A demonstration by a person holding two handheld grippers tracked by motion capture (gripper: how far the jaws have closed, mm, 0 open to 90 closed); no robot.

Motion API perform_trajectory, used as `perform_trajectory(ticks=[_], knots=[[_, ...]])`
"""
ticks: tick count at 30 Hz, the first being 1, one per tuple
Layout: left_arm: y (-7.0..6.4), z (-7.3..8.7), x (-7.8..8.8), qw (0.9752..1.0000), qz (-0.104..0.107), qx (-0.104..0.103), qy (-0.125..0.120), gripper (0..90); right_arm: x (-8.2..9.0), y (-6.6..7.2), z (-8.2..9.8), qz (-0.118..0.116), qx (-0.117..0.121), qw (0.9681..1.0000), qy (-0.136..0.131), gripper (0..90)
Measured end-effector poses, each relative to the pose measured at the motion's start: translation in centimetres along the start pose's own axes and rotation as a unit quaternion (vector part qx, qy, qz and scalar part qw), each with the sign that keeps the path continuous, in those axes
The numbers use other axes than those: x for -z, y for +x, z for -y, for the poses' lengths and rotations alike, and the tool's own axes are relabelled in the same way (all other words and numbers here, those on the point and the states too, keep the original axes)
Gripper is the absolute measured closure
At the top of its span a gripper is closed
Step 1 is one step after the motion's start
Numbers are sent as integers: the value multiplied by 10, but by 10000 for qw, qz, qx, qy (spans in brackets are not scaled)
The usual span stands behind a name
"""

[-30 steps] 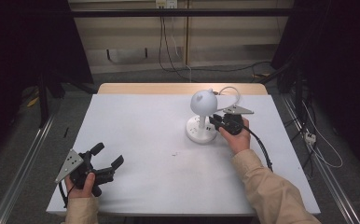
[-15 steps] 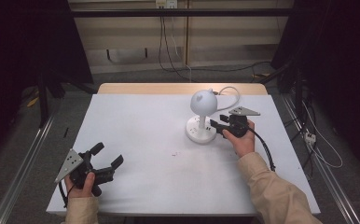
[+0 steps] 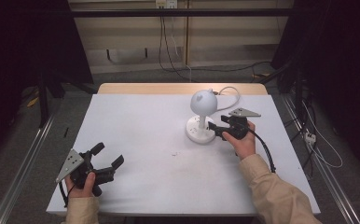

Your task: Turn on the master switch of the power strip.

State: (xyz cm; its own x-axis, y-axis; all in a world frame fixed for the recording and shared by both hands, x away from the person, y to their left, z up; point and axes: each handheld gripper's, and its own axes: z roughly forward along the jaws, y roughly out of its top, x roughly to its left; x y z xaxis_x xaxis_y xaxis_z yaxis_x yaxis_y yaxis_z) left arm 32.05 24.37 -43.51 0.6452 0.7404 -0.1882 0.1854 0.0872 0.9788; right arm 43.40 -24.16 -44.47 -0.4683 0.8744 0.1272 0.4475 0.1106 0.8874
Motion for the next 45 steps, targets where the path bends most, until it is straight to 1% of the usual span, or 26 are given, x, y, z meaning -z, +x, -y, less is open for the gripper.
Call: perform_trajectory(ticks=[5, 7, 8, 11, 13, 14, 16, 20, 21, 24, 33, 38, 45], knots=[[0, 0, 0, 10000, 0, 13, 3, 38, 1, -1, 0, 50, 2, 10000, 30, 227], [0, 0, 0, 10000, -1, 12, 3, 38, 1, -1, 0, 30, 1, 10000, 28, 202], [0, 1, -1, 10000, 8, 43, -17, 38, 1, -1, 0, 36, 6, 10000, 30, 196], [0, 1, -1, 10000, 16, 22, 2, 38, 1, 0, 0, 23, 1, 10000, 26, 176], [0, 1, -1, 10000, 14, 49, -24, 38, 1, 0, 1, -10, 13, 10000, 54, 173], [1, 1, -1, 10000, 21, 17, -3, 38, 1, 0, 1, -13, 24, 10000, 65, 171], [1, 1, -2, 10000, 31, 28, 8, 38, 1, 2, 1, -28, 45, 9999, 87, 169], [1, 0, -3, 10000, 23, 9, 1, 38, 3, 3, 2, -67, 7, 10000, 74, 167], [1, 0, -3, 10000, 24, 27, 5, 38, 4, 3, 2, -89, 17, 10000, 43, 169], [1, 1, -4, 10000, 40, 38, 8, 38, 7, 3, 3, -110, 57, 9999, 66, 168], [0, 2, -3, 10000, 30, 50, 18, 38, 17, 5, 4, -216, 60, 9997, 55, 167], [0, 2, -2, 10000, 22, 55, 21, 38, 24, 8, 3, -282, 131, 9995, 75, 161], [0, 2, -2, 10000, 32, 54, 19, 38, 31, 11, 4, -375, 158, 9992, -1, 162]])
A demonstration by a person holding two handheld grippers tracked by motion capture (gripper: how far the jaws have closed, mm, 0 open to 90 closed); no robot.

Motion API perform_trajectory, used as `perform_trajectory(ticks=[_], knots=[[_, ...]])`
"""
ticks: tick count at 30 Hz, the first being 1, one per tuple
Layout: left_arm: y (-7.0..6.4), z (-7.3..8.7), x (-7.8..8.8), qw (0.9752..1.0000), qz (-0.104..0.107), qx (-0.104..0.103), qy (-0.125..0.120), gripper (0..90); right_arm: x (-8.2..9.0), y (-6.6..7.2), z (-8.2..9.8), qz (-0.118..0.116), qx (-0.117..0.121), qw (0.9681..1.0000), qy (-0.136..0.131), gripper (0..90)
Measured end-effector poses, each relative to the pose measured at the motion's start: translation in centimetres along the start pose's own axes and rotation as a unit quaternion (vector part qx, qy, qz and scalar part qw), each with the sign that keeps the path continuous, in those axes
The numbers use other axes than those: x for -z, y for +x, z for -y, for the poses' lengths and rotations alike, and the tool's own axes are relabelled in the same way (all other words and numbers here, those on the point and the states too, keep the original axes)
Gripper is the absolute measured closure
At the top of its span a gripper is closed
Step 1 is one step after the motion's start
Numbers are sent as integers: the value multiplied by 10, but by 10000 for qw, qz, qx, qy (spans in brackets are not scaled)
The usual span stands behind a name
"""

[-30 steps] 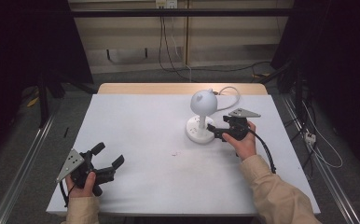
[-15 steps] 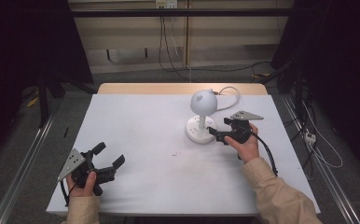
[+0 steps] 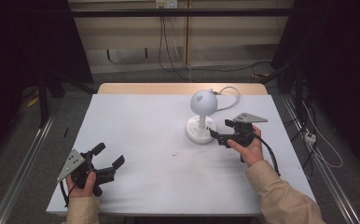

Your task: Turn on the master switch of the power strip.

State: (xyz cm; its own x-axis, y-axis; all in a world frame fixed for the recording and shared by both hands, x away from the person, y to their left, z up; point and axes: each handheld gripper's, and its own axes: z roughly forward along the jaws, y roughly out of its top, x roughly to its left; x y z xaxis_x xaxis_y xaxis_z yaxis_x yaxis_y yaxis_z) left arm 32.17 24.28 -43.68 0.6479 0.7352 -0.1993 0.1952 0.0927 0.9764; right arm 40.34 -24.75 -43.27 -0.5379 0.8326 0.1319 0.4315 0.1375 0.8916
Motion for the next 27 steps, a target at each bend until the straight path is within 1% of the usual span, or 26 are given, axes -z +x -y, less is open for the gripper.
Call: perform_trajectory(ticks=[3, 5, 7, 15, 27], knots=[[0, 0, 0, 10000, -2, 4, -1, 38, 3, 1, 3, -27, -7, 10000, 11, 161], [1, 0, 0, 10000, -6, 9, 0, 38, 5, 2, 4, -39, 42, 10000, 21, 161], [1, 0, 0, 10000, -11, -8, 8, 38, 7, 2, 5, -77, 24, 10000, 24, 155], [1, 0, 1, 10000, -23, 31, -20, 38, 14, 3, 8, -89, 49, 9999, -4, 153], [2, 0, 2, 10000, -34, 19, -14, 38, 23, 4, 15, -79, 93, 9999, 9, 152]])
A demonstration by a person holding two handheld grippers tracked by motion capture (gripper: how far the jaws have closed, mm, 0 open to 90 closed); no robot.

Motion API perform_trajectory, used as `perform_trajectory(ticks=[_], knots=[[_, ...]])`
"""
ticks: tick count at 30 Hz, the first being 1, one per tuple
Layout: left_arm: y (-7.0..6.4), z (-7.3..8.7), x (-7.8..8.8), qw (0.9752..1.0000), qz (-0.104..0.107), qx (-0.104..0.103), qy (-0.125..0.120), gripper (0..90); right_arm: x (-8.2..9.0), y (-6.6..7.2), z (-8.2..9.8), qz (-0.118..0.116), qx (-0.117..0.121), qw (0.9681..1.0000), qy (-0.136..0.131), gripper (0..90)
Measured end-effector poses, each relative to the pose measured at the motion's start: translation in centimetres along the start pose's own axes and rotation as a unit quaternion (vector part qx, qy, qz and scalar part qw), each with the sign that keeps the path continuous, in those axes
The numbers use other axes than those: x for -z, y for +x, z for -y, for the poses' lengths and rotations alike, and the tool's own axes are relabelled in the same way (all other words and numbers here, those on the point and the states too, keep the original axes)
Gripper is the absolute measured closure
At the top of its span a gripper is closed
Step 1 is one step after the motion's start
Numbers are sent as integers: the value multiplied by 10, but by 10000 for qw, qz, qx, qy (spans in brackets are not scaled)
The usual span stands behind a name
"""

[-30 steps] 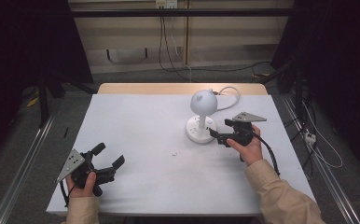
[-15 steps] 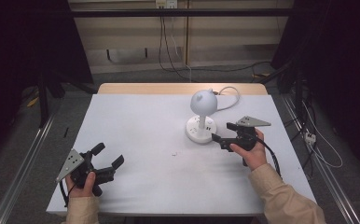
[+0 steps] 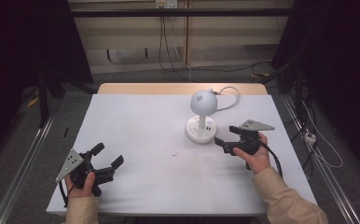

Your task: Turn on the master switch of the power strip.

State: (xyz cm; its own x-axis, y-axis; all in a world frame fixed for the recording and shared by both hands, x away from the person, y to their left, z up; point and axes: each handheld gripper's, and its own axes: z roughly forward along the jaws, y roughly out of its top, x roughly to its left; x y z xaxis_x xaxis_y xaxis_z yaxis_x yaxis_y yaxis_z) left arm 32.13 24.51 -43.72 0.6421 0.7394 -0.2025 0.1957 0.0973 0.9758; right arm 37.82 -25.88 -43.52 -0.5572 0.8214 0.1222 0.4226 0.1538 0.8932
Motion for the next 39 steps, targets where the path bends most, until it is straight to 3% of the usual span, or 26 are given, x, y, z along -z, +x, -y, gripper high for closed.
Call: perform_trajectory(ticks=[39], knots=[[-1, 0, -1, 10000, -10, -19, 29, 38, 35, 4, 22, -83, 28, 9999, -108, 148]])
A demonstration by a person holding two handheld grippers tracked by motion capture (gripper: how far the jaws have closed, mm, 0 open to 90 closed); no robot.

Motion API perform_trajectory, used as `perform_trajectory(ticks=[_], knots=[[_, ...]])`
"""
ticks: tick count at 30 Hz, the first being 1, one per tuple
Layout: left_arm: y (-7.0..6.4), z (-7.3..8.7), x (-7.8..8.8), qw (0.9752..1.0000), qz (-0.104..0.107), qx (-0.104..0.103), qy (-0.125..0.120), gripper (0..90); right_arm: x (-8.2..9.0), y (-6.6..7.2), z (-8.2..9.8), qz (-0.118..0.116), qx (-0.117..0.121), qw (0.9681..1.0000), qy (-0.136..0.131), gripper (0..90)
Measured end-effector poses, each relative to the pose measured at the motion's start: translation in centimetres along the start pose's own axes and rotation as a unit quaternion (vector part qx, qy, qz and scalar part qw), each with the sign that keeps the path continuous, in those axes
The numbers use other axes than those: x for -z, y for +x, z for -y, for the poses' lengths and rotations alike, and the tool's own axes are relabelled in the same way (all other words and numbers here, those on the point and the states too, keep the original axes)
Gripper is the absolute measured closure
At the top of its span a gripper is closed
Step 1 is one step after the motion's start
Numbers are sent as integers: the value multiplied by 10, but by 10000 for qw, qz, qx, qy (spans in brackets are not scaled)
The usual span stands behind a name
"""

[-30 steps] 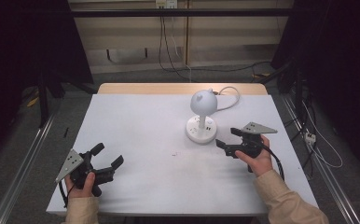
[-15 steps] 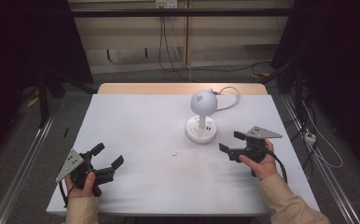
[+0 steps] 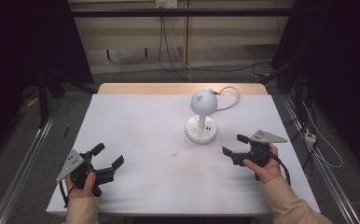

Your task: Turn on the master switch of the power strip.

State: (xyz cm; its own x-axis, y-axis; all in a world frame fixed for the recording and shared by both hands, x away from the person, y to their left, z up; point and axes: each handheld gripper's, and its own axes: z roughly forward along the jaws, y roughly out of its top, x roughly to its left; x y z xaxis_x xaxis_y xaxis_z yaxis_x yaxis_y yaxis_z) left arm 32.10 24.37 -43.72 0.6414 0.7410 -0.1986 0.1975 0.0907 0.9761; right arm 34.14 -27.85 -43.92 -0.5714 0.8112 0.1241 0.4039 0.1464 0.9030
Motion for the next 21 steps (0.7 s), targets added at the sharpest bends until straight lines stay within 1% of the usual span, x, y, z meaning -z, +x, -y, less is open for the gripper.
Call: perform_trajectory(ticks=[9, 14, 15, 21], knots=[[0, 0, 0, 10000, 5, -12, 7, 38, 7, 1, 4, -21, 28, 10000, -39, 145], [0, 0, 0, 10000, 2, -15, 11, 38, 11, 2, 7, -43, 51, 10000, -8, 145], [0, 0, 0, 10000, -4, -46, 34, 38, 12, 2, 8, -41, 41, 10000, -9, 145], [0, 0, 0, 10000, 7, -29, 39, 38, 18, 2, 12, -36, 54, 10000, -19, 147]])
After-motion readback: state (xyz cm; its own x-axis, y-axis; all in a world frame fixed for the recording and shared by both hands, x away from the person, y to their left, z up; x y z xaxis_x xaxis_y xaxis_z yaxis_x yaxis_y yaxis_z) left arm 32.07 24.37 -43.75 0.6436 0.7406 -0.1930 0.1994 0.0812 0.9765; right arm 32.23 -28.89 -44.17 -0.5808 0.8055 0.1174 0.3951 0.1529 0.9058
